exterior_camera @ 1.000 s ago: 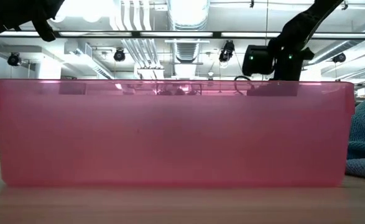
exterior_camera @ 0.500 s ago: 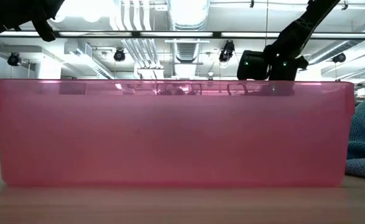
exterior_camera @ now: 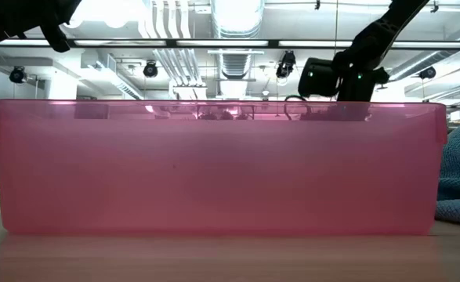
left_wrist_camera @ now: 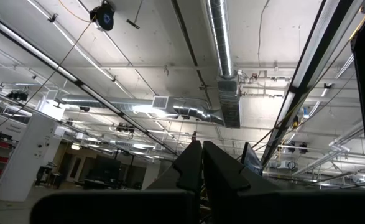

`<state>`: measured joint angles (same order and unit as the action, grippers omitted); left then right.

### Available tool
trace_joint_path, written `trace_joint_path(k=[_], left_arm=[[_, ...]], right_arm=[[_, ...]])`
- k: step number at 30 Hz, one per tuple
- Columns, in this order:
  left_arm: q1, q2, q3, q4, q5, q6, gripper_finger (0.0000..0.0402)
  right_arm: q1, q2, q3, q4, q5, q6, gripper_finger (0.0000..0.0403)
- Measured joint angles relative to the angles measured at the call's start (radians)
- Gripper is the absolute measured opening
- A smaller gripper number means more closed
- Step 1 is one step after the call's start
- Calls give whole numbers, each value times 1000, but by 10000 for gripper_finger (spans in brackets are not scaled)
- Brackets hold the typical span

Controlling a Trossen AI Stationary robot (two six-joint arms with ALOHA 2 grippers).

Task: Fold microfiber towels
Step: Fold the yellow microfiber cloth

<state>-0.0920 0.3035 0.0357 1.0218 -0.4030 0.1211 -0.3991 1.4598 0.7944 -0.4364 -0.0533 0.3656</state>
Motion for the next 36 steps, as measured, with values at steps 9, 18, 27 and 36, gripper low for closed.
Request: trace_joint_path(k=[9, 18, 27, 36], left_arm=[[0, 0, 0, 2, 0, 0, 1], [0, 0, 0, 3, 0, 0, 1], [0, 0, 3, 1, 3, -10, 1], [-1, 119, 68, -1, 130, -64, 1]], right_arm=[[121, -188, 0, -16, 118, 13, 9], [348, -404, 0, -12, 374, -29, 9], [568, -488, 0, 98, 589, -166, 9], [660, -488, 87, 135, 607, -244, 8]])
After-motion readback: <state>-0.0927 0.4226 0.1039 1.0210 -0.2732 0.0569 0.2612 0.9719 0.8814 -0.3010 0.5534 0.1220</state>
